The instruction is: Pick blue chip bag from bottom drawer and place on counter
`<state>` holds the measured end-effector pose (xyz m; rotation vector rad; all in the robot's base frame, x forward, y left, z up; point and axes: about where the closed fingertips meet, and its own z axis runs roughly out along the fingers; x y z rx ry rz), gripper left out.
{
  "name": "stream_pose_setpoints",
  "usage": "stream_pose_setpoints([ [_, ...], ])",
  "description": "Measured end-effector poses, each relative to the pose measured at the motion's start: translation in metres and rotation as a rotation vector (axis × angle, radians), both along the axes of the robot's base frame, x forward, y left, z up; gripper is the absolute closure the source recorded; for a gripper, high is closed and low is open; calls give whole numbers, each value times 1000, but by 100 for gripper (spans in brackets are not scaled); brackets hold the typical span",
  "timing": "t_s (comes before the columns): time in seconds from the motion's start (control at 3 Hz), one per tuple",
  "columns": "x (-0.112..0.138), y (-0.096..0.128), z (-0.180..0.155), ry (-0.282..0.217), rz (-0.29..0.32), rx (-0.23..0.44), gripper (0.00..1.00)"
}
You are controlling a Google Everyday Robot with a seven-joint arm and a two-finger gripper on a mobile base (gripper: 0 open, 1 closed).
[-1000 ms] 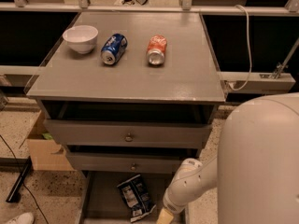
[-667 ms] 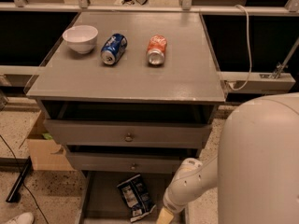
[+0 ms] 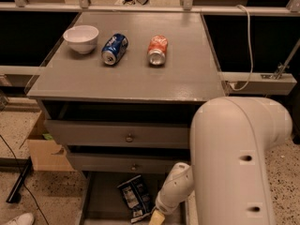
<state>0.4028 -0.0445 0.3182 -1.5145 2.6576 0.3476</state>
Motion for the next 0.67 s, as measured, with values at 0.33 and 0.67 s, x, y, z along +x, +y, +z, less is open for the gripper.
stream_pose_setpoints([
  [0.33,-1,14,-38,45,-10,6,0],
  [0.67,-1,13,-38,47,-10,6,0],
])
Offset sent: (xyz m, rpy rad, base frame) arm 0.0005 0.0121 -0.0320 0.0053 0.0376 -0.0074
